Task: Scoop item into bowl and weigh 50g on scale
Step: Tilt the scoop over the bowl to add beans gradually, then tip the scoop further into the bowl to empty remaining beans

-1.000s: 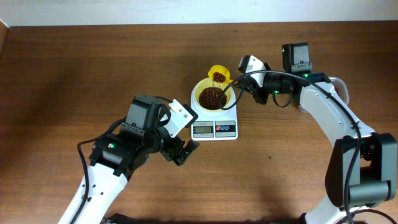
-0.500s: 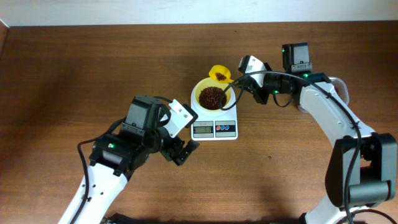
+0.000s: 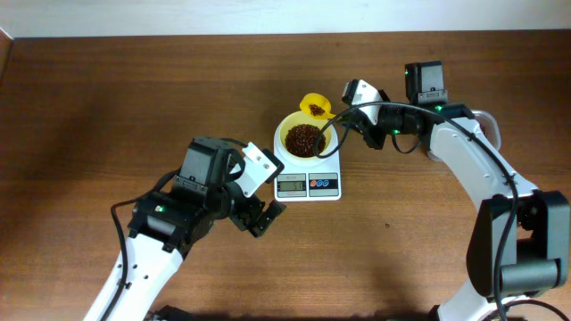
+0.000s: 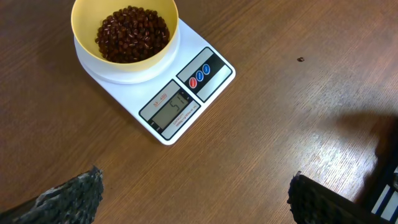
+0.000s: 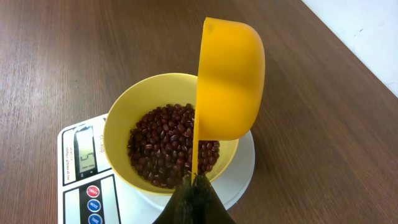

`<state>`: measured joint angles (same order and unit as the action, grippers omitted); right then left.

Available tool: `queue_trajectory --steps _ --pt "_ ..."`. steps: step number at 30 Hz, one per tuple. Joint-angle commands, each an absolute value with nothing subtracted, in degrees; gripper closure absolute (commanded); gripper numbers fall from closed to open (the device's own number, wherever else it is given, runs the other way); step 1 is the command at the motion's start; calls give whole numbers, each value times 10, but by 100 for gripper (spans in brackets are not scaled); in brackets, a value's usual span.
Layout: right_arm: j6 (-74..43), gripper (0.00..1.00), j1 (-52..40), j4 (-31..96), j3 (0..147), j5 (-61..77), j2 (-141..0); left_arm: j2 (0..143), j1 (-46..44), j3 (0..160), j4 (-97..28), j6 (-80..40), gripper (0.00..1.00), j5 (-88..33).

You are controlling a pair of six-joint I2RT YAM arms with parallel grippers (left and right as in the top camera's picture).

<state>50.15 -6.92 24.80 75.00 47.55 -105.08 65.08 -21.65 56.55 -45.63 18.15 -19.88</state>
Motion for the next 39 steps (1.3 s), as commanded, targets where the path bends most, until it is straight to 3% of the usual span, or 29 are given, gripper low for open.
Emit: queue_trajectory --steps 1,22,31,39 --pt "507 96 -71 246 753 475 -1054 644 -217 563 -455 178 1 -197" --pt "505 96 -71 276 753 475 -1054 644 -217 563 -455 178 1 -197" --pt "357 96 -77 277 753 495 -1054 644 -217 563 -455 178 1 -197" --pt "354 96 -120 277 753 443 -1054 644 -217 563 -455 178 1 -197"
